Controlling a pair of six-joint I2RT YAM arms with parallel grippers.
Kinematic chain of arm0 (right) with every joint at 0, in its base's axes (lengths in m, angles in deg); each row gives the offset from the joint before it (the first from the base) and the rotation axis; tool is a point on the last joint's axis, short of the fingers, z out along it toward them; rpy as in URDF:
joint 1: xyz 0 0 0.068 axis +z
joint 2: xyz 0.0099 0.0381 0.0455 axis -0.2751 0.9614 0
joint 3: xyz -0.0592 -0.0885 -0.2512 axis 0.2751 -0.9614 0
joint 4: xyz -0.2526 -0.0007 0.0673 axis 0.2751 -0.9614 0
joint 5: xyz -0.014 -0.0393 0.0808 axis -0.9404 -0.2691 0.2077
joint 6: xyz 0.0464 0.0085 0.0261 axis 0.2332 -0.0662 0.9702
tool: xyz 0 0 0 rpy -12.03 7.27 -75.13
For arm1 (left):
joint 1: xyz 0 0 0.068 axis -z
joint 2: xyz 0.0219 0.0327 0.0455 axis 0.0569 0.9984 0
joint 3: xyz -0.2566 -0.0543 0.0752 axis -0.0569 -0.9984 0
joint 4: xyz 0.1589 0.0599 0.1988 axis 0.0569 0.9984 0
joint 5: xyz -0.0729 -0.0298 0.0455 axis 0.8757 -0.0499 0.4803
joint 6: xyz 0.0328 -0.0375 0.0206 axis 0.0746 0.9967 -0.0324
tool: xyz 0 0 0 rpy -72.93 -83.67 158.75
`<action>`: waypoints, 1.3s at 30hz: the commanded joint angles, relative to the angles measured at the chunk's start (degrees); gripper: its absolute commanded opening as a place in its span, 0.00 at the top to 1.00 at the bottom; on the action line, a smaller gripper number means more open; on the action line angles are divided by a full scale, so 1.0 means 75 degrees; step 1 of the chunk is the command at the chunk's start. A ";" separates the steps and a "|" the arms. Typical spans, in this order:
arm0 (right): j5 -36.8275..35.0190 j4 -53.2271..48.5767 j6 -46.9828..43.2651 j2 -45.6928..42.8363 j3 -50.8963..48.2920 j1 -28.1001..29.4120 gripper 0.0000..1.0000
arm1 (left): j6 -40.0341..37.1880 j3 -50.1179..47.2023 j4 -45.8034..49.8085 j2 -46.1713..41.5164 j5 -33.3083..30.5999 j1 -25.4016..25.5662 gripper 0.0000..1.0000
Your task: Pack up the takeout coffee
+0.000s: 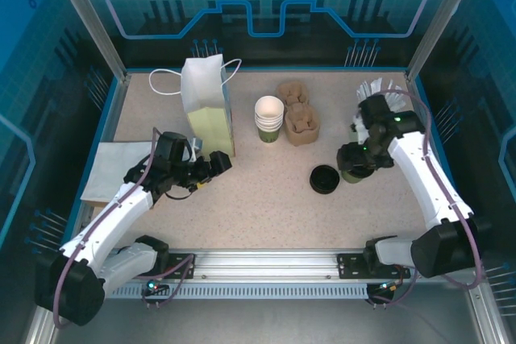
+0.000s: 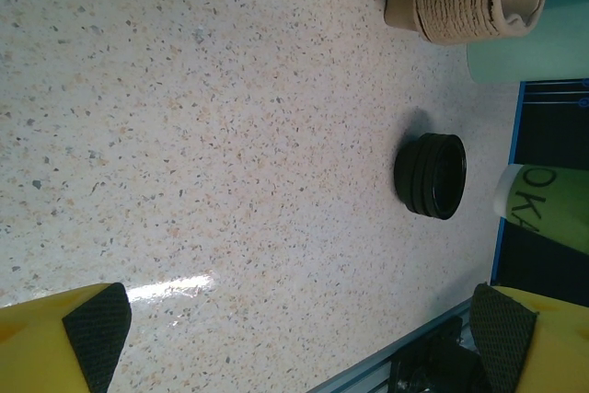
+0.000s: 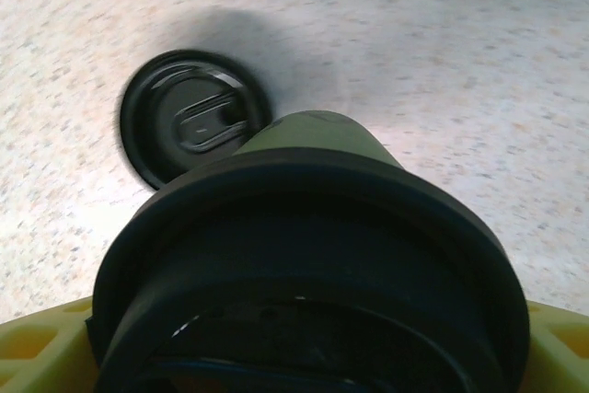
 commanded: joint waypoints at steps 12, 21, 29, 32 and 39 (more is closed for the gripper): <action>0.0318 0.0951 -0.0528 0.1641 0.0355 -0.1982 0.16 | -0.0203 0.0425 0.0016 0.0124 0.0204 -0.0095 0.01; 0.0301 0.1514 -0.0334 0.2447 0.0165 -0.2067 0.09 | -0.0255 0.0471 0.0001 0.0240 0.0252 -0.0095 0.01; 0.0342 0.1532 -0.0203 0.2335 -0.0067 -0.2199 0.00 | -0.0286 0.0563 0.0013 0.0259 0.0254 -0.0095 0.01; 0.0407 0.1462 -0.0103 0.2054 -0.0125 -0.2237 0.00 | -0.0335 0.0618 0.0113 0.0214 0.0233 -0.0095 0.01; 0.0800 0.1222 0.0000 0.1102 -0.0225 -0.2243 0.00 | -0.0356 0.0692 0.0165 0.0161 0.0260 -0.0096 0.01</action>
